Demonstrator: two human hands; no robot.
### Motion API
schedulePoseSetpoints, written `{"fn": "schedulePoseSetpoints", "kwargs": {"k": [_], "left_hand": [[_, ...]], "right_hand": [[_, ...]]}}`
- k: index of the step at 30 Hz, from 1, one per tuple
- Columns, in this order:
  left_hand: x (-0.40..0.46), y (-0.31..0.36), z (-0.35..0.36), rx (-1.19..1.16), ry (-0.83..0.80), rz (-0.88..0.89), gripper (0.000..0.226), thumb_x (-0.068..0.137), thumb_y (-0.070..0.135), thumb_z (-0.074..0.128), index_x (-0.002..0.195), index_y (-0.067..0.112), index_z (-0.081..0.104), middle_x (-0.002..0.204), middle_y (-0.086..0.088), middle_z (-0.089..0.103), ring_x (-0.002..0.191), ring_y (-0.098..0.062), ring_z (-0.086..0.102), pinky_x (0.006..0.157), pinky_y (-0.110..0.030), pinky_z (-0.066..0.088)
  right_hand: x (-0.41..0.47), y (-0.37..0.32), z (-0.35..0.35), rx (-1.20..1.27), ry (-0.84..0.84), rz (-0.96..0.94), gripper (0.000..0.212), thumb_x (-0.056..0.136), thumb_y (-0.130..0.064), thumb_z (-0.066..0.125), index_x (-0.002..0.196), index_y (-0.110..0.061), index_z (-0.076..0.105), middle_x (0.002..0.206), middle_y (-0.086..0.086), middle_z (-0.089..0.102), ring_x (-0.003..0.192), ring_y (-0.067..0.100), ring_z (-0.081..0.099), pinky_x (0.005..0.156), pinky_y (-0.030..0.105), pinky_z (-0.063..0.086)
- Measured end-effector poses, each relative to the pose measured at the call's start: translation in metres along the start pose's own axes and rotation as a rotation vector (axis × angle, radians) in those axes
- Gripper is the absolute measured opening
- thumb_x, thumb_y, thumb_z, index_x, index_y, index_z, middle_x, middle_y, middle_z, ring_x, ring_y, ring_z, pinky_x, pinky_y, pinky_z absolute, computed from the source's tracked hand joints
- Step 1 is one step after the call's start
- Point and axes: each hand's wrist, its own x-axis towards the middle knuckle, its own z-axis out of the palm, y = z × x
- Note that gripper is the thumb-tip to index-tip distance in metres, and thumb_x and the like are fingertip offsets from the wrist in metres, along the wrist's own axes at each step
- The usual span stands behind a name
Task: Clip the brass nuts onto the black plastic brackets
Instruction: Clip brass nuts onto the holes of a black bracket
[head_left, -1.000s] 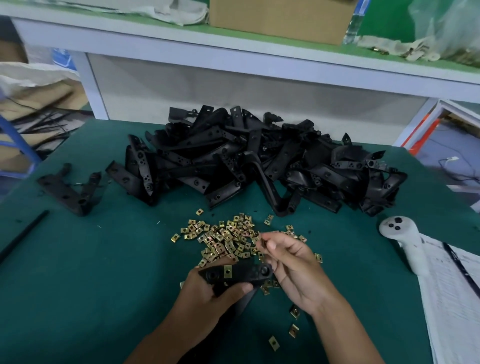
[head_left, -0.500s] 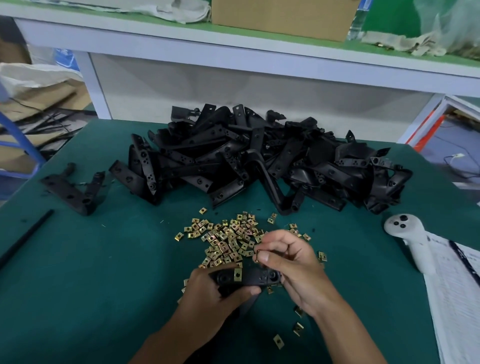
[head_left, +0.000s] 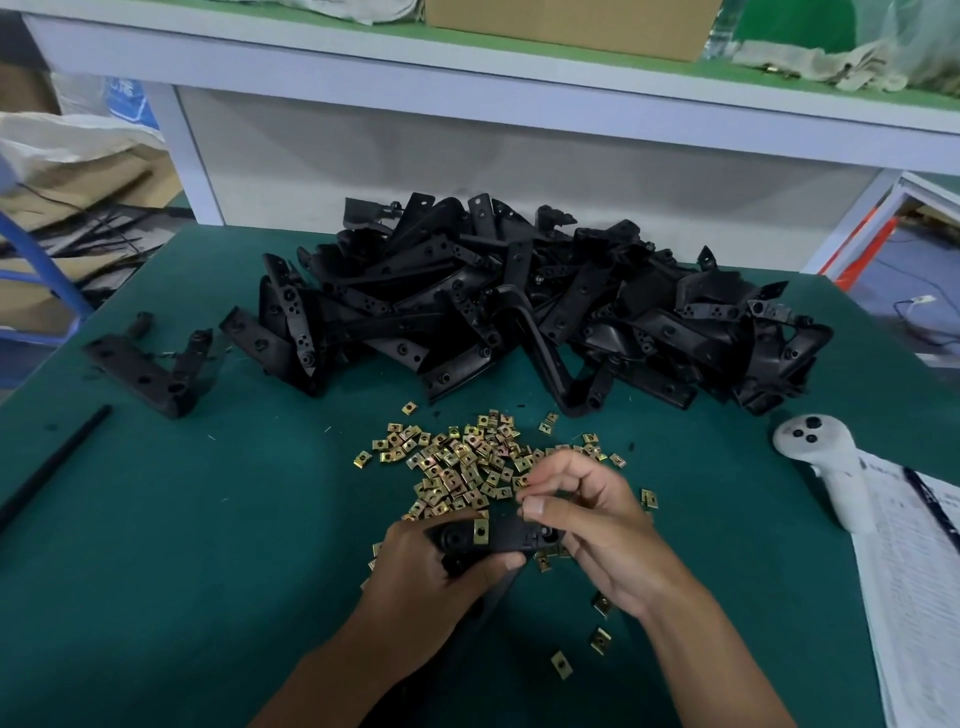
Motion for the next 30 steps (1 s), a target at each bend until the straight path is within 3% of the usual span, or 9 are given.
{"fn": "schedulePoseSetpoints", "kwargs": {"k": [2, 5, 9, 13, 16, 18, 20, 23, 30], "left_hand": [[0.000, -0.001, 0.000, -0.003, -0.004, -0.014, 0.006, 0.086, 0.051, 0.071, 0.082, 0.048, 0.070, 0.060, 0.023, 0.062, 0.051, 0.002, 0.054, 0.050, -0.008, 0.034], [-0.001, -0.003, 0.000, -0.017, 0.018, -0.033, 0.029, 0.085, 0.058, 0.069, 0.078, 0.030, 0.071, 0.058, 0.010, 0.062, 0.050, -0.009, 0.056, 0.048, -0.020, 0.038], [0.001, -0.001, -0.001, -0.093, 0.049, -0.060, 0.014, 0.082, 0.057, 0.069, 0.094, 0.051, 0.074, 0.061, 0.022, 0.065, 0.052, 0.004, 0.057, 0.049, -0.010, 0.038], [-0.001, 0.000, -0.001, -0.091, 0.046, -0.043, 0.009, 0.082, 0.055, 0.069, 0.089, 0.051, 0.074, 0.057, 0.024, 0.060, 0.050, 0.005, 0.053, 0.049, -0.008, 0.035], [0.001, -0.001, -0.001, -0.168, 0.085, -0.081, 0.015, 0.081, 0.053, 0.070, 0.095, 0.051, 0.073, 0.070, 0.018, 0.070, 0.061, -0.001, 0.062, 0.053, -0.015, 0.043], [0.002, -0.001, -0.003, -0.261, 0.123, -0.108, 0.021, 0.079, 0.050, 0.071, 0.099, 0.045, 0.071, 0.082, 0.012, 0.073, 0.074, -0.006, 0.068, 0.063, -0.019, 0.049], [0.001, 0.001, -0.005, -0.382, 0.141, -0.087, 0.022, 0.079, 0.043, 0.072, 0.100, 0.044, 0.066, 0.094, 0.012, 0.073, 0.088, -0.007, 0.069, 0.075, -0.016, 0.052], [-0.005, 0.006, -0.007, -0.542, 0.154, -0.081, 0.034, 0.078, 0.035, 0.075, 0.110, 0.042, 0.063, 0.109, 0.008, 0.073, 0.098, -0.013, 0.073, 0.076, -0.018, 0.054], [-0.005, 0.054, 0.017, -0.317, 0.040, 0.068, 0.022, 0.084, 0.049, 0.068, 0.106, 0.044, 0.063, 0.102, 0.003, 0.076, 0.097, -0.014, 0.073, 0.079, -0.021, 0.057]], "right_hand": [[-0.001, -0.001, -0.002, -0.079, -0.013, -0.012, 0.018, 0.072, -0.021, 0.083, 0.088, -0.022, 0.073, 0.089, 0.004, 0.072, 0.085, 0.015, 0.066, 0.074, 0.028, 0.053], [-0.002, -0.001, -0.005, -0.143, -0.016, -0.027, 0.016, 0.076, -0.028, 0.082, 0.089, -0.024, 0.073, 0.092, 0.004, 0.074, 0.093, 0.021, 0.069, 0.080, 0.033, 0.053], [-0.004, 0.001, -0.004, -0.245, 0.017, -0.126, 0.015, 0.090, -0.035, 0.066, 0.095, -0.023, 0.074, 0.099, 0.006, 0.075, 0.103, 0.025, 0.071, 0.088, 0.031, 0.054], [-0.005, 0.004, 0.001, -0.312, 0.013, -0.207, 0.014, 0.091, -0.033, 0.065, 0.099, -0.025, 0.072, 0.095, 0.004, 0.073, 0.100, 0.026, 0.071, 0.086, 0.033, 0.056], [-0.007, 0.004, 0.001, -0.289, -0.068, -0.158, 0.025, 0.088, -0.024, 0.073, 0.112, -0.022, 0.068, 0.106, 0.002, 0.073, 0.107, 0.019, 0.068, 0.087, 0.027, 0.053], [-0.007, 0.003, 0.001, -0.312, -0.094, -0.090, 0.028, 0.087, -0.013, 0.077, 0.112, -0.023, 0.069, 0.105, -0.002, 0.074, 0.102, 0.012, 0.068, 0.084, 0.021, 0.051], [-0.009, 0.001, 0.002, -0.383, -0.071, -0.101, 0.023, 0.087, -0.011, 0.076, 0.094, -0.033, 0.072, 0.090, -0.009, 0.073, 0.087, 0.003, 0.066, 0.075, 0.015, 0.048], [-0.019, -0.011, 0.001, -0.399, -0.021, -0.129, 0.009, 0.085, -0.019, 0.075, 0.088, -0.026, 0.072, 0.082, 0.002, 0.069, 0.080, 0.006, 0.063, 0.072, 0.019, 0.048], [-0.098, -0.033, -0.032, -0.422, 0.205, -0.205, 0.011, 0.086, -0.021, 0.078, 0.090, -0.030, 0.071, 0.081, 0.005, 0.065, 0.078, 0.018, 0.055, 0.074, 0.035, 0.042]]}}
